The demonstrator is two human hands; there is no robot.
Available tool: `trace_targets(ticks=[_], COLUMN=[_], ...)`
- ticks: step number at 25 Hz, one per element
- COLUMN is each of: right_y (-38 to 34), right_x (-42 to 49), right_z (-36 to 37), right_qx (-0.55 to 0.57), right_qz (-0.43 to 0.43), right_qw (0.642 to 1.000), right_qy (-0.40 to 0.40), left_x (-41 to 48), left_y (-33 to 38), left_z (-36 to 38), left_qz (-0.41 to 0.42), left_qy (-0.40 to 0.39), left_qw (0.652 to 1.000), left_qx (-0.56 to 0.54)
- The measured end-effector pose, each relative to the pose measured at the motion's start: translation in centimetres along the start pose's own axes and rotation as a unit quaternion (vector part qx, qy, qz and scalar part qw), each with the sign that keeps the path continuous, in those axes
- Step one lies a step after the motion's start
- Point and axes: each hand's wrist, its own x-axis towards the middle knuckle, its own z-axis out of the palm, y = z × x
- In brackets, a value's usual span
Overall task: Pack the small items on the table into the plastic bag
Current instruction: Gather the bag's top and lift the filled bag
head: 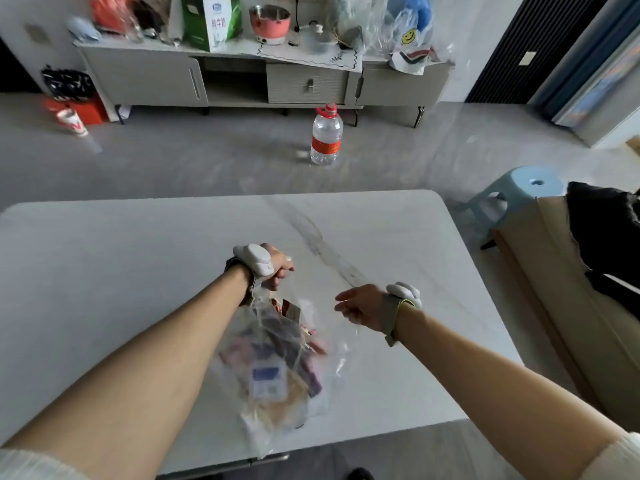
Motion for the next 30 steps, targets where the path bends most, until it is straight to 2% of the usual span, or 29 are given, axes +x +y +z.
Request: trace_targets(ticks=[3,8,13,14,17,20,23,26,30], right_y=[-4.8,-12.6,-18.9,-19.9,-22.0,-23.6,-24.4,-25.0,-26.3], right_x=[-5.4,-12.2,-16.2,-16.5,-17.1,-17.0,-18.0,-18.3,-18.6], right_z=[2.7,9.4,18.2,20.2,27.1,34.5,42.0,48.5,56.7], right_qx=[-0.04,-0.189,-0.278,-0.301,-0.42,-0.455,-0.517,-0.513,-0.533], right_qz=[-0.013,-0.07,-0.11,-0.117,-0.168,-0.187,-0.223,-0.262,-0.246], right_qw=[0.999,0.979,0.953,0.945,0.891,0.866,0.814,0.801,0.778], right_qy=[-0.022,-0.036,-0.044,-0.043,-0.05,-0.094,-0.143,-0.162,-0.224], left_x=[-5.5,-15.4,-23.5,-24.7,-28.1,-30.9,-33.1,-34.3,-35.1], left_y=[1.5,2.0,-1.5,-2.4,-5.8,-9.5,-12.8,-15.3,-18.3], left_z=[-5.0,-15.4,-24.3,-25.8,-30.2,-34.3,-38.1,-41.4,-45.8], left_qz=[-0.017,-0.028,-0.063,-0.057,-0.033,-0.055,-0.08,-0.096,-0.09], left_qy=[0.036,0.084,0.067,0.066,0.082,0.107,0.122,0.179,0.268], left_qw=[0.998,0.988,0.966,0.963,0.964,0.957,0.936,0.919,0.883], left_qx=[-0.05,-0.124,-0.241,-0.254,-0.25,-0.266,-0.322,-0.337,-0.375])
